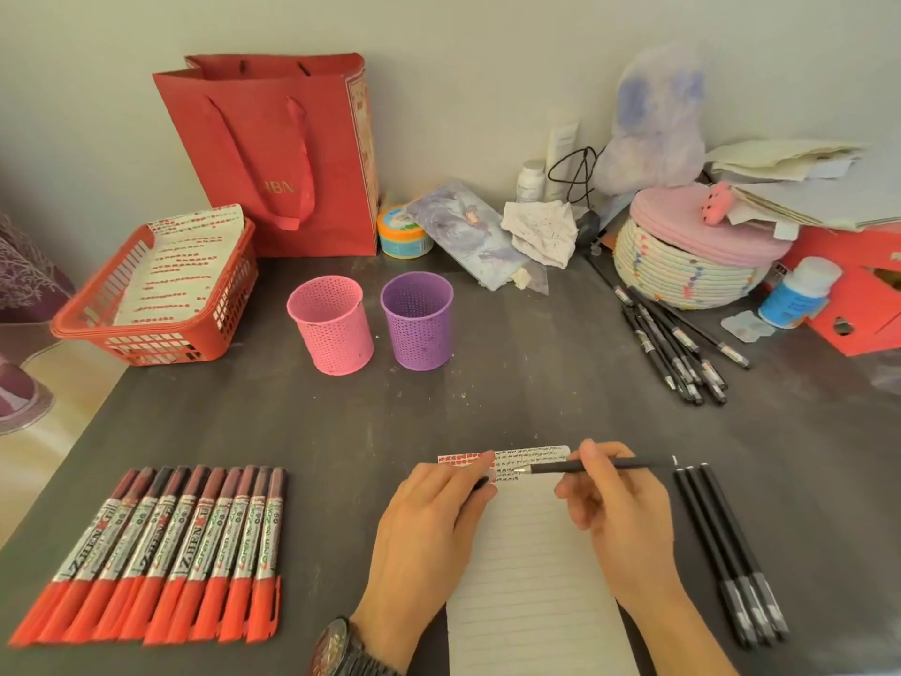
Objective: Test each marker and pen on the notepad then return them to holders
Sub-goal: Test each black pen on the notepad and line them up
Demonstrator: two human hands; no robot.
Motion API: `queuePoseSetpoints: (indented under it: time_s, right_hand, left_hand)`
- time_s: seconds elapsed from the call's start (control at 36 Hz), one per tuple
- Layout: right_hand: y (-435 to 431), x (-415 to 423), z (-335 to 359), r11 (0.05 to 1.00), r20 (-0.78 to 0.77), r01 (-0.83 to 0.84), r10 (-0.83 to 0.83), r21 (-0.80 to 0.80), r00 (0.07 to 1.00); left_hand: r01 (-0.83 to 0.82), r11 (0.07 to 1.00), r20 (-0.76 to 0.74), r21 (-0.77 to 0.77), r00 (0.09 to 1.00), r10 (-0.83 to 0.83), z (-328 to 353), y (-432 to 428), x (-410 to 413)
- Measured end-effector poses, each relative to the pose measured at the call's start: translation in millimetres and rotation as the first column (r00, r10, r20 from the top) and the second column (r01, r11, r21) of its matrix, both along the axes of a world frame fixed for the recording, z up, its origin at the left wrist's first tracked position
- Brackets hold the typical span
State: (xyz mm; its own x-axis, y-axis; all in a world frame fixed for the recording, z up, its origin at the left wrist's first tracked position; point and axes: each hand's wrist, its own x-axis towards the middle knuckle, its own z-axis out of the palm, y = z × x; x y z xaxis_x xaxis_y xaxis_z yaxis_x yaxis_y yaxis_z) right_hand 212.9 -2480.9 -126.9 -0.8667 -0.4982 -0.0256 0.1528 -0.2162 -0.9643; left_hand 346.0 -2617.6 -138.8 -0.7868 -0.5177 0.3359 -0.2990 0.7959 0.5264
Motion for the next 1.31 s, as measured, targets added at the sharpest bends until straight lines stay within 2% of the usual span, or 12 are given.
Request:
queuePoseSetpoints:
  time_s: [0.14,0.5,0.72,0.97,1.17,1.31]
  right_hand:
    - [1.5,1.1,-1.0,1.0,-0.024,0.0,0.0,-0.001,1.0]
    - [-0.8,0.3,-1.6,1.0,-0.039,-0.019,0.019,-0.003,0.999]
    - [-1.9,-0.1,-0.1,1.0,-0.049,-0.016,0.016,0.001,0.999]
    - [-1.9,1.4,0.1,1.0,-0.063,-0.018,0.019,0.024,0.998]
    - [-1.7,-0.1,2.8,1.0,-0.016,0.0,0.0,-0.022,1.0]
    - [-2.2,2.4,1.4,0.998,-0.103,-0.034,0.04,0.06,0.994]
  left_hand:
    - [0.027,0.998,0.014,-0.057,1.0,-0.026,-2.0,0.1,-0.5]
    - [0.055,0.995,0.003,-0.084,0.998,-0.055,-6.8,-1.9,-0.5]
    - [0.014,0.998,0.042,0.068,0.999,-0.017,-4.1,-2.0,-1.9]
    - [0.026,0.999,-0.024,0.026,0.999,-0.025,-5.8,-2.4,0.0]
    - [0.014,0.999,-0.047,0.033,0.999,-0.012,-2.4,-1.0,0.9]
    - [0.029,1.0,-0.043,0.004,0.999,-0.029,-1.0,-0.3,1.6]
